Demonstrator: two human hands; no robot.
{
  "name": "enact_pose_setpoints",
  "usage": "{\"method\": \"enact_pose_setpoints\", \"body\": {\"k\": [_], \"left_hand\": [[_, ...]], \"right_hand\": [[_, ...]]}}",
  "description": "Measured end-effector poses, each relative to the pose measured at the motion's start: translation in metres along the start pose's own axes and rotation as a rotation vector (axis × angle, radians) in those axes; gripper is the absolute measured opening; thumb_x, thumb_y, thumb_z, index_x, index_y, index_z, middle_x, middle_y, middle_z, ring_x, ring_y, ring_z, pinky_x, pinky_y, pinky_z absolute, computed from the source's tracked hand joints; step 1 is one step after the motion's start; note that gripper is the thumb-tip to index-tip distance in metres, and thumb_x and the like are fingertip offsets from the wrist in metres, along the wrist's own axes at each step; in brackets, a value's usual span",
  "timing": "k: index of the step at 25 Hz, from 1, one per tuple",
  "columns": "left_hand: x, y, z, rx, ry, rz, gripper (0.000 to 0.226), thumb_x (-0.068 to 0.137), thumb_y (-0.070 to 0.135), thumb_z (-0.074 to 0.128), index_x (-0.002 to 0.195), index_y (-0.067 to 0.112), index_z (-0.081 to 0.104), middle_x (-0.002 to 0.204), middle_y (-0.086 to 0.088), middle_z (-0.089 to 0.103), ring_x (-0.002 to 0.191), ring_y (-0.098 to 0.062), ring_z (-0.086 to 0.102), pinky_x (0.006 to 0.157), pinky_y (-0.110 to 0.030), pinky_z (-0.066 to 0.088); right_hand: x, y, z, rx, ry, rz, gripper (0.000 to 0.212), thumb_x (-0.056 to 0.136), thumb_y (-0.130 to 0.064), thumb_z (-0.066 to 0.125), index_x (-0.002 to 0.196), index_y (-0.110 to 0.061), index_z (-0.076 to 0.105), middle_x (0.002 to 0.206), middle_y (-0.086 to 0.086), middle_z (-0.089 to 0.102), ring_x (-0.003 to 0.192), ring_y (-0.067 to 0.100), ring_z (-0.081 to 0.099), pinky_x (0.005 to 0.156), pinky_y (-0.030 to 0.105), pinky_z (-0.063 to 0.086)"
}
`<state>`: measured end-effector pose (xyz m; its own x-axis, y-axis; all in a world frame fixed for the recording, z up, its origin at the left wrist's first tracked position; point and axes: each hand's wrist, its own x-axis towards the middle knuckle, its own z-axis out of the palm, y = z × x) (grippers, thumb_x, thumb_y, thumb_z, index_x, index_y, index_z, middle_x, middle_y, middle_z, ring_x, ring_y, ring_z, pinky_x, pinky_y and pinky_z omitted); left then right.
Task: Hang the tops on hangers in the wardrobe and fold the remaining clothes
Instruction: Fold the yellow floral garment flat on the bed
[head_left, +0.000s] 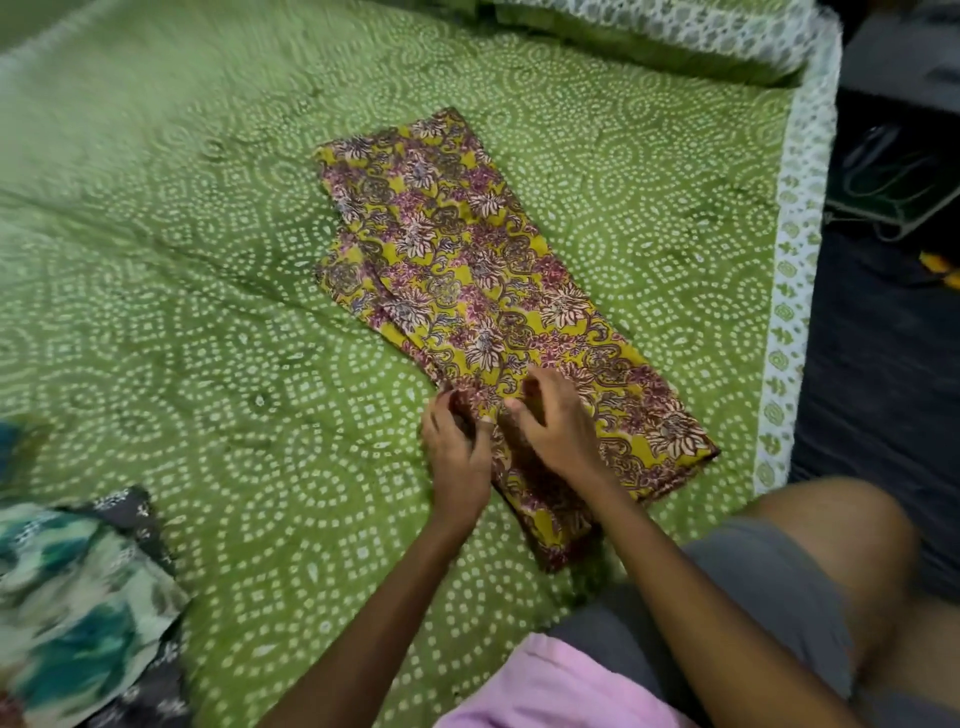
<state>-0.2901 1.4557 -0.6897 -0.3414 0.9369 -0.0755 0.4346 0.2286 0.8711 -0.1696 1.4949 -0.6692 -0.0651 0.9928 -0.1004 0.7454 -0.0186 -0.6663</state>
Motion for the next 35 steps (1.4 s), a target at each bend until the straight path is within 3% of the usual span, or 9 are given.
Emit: {"method": "enact_pose_setpoints", "body": {"k": [5, 9, 15, 20, 26, 28, 30, 33, 35], "left_hand": [[0.044, 0.003, -0.033, -0.559, -0.006, -0.383, 0.017, 0.097, 0.001, 0.037, 0.105, 0.006, 0.052, 0.097, -0.016, 0.061, 0.081, -0.023, 0.060, 0.066, -0.020, 0.050], [0.050, 0.009, -0.039, -0.520, -0.152, -0.496, 0.018, 0.097, 0.004, 0.042, 0.097, -0.002, 0.059, 0.074, -0.012, 0.063, 0.056, -0.017, 0.061, 0.049, -0.020, 0.049], [0.053, 0.031, -0.032, -0.562, -0.113, -0.658, 0.012, 0.092, 0.012, 0.055, 0.089, 0.003, 0.061, 0.083, -0.006, 0.064, 0.080, -0.017, 0.059, 0.089, -0.035, 0.050], [0.060, 0.048, -0.035, -1.190, -0.121, -0.884, 0.020, 0.094, 0.017, 0.051, 0.077, 0.009, 0.055, 0.055, 0.000, 0.061, 0.045, -0.007, 0.057, 0.046, -0.018, 0.051], [0.060, 0.038, -0.023, -1.149, 0.160, -0.734, 0.015, 0.097, 0.016, 0.046, 0.098, 0.005, 0.056, 0.093, -0.008, 0.062, 0.086, -0.015, 0.057, 0.091, -0.029, 0.047], [0.048, 0.035, -0.020, -1.237, 0.210, -0.724, 0.020, 0.101, 0.015, 0.036, 0.092, 0.007, 0.052, 0.085, -0.007, 0.058, 0.072, -0.011, 0.059, 0.076, -0.022, 0.053], [0.041, 0.031, -0.025, -1.307, 0.124, -0.761, 0.024, 0.101, 0.022, 0.035, 0.090, 0.010, 0.052, 0.077, -0.007, 0.060, 0.058, -0.009, 0.060, 0.064, -0.019, 0.054], [0.051, 0.023, -0.038, -1.359, -0.076, -0.818, 0.032, 0.089, 0.040, 0.058, 0.095, 0.009, 0.056, 0.070, -0.011, 0.068, 0.054, -0.004, 0.054, 0.101, -0.027, 0.043], [0.062, 0.028, -0.046, -1.380, -0.126, -0.832, 0.029, 0.088, 0.035, 0.062, 0.085, 0.006, 0.058, 0.065, -0.009, 0.066, 0.054, -0.007, 0.054, 0.087, -0.022, 0.051]], "right_hand": [[0.040, -0.031, 0.031, 0.107, -0.151, -0.048, 0.020, 0.088, -0.027, 0.062, 0.101, -0.013, 0.058, 0.081, -0.005, 0.054, 0.069, 0.010, 0.049, 0.060, 0.022, 0.038], [0.055, -0.006, 0.025, 0.710, -0.026, 0.395, 0.011, 0.092, -0.014, 0.057, 0.081, -0.017, 0.060, 0.076, -0.006, 0.057, 0.069, 0.010, 0.051, 0.073, 0.026, 0.042], [0.053, -0.001, 0.022, 0.779, -0.049, 0.456, 0.011, 0.095, -0.017, 0.051, 0.088, -0.016, 0.059, 0.080, -0.006, 0.057, 0.074, 0.011, 0.051, 0.066, 0.018, 0.039], [0.040, -0.006, 0.022, 0.788, -0.024, 0.280, 0.011, 0.089, -0.024, 0.061, 0.086, -0.014, 0.058, 0.077, 0.000, 0.060, 0.060, 0.009, 0.057, 0.054, 0.019, 0.048], [0.037, -0.004, 0.030, 0.630, -0.029, 0.280, 0.006, 0.086, -0.012, 0.063, 0.087, -0.015, 0.057, 0.082, 0.007, 0.062, 0.074, 0.026, 0.059, 0.069, 0.039, 0.051], [0.042, 0.002, 0.029, 0.702, -0.030, 0.367, 0.012, 0.088, -0.008, 0.059, 0.100, -0.007, 0.061, 0.088, 0.006, 0.064, 0.080, 0.026, 0.059, 0.074, 0.037, 0.049], [0.043, 0.004, 0.029, 0.665, -0.020, 0.361, 0.017, 0.089, -0.008, 0.059, 0.105, -0.004, 0.061, 0.094, 0.009, 0.065, 0.086, 0.028, 0.061, 0.078, 0.038, 0.051], [0.035, -0.003, 0.029, 0.598, 0.014, 0.269, 0.025, 0.087, -0.021, 0.065, 0.106, -0.005, 0.061, 0.098, 0.010, 0.065, 0.088, 0.025, 0.060, 0.076, 0.033, 0.049], [0.027, -0.007, 0.029, 0.468, -0.021, 0.170, 0.056, 0.080, -0.036, 0.071, 0.122, -0.003, 0.054, 0.114, 0.008, 0.060, 0.102, 0.020, 0.055, 0.086, 0.030, 0.047]]}}
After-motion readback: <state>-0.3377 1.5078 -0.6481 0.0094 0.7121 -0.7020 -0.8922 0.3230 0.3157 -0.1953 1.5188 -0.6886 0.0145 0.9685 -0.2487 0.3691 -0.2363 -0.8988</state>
